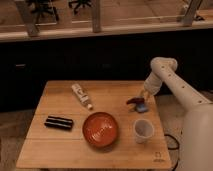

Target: Place the pepper on the white sponge

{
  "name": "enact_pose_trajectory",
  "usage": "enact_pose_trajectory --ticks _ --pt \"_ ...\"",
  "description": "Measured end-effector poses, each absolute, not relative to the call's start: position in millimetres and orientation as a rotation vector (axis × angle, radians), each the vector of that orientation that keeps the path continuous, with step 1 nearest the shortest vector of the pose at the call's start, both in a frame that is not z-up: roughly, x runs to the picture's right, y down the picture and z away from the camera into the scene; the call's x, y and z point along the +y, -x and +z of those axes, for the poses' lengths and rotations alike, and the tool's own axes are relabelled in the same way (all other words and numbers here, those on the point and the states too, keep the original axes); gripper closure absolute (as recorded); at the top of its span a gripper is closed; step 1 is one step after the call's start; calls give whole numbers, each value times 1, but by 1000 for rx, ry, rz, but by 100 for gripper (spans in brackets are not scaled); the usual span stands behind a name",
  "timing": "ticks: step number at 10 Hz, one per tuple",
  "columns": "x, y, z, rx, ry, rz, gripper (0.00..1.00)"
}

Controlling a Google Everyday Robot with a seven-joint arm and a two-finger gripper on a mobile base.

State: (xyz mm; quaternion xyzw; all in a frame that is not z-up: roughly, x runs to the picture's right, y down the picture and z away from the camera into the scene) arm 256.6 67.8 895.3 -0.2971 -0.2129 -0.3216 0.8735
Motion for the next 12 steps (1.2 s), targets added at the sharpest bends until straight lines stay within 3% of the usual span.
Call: enact_pose_trajectory --ticks 9,12 --pt "63 -276 908 -383 647 -613 94" --pt "62 -278 907 -379 651 -618 64"
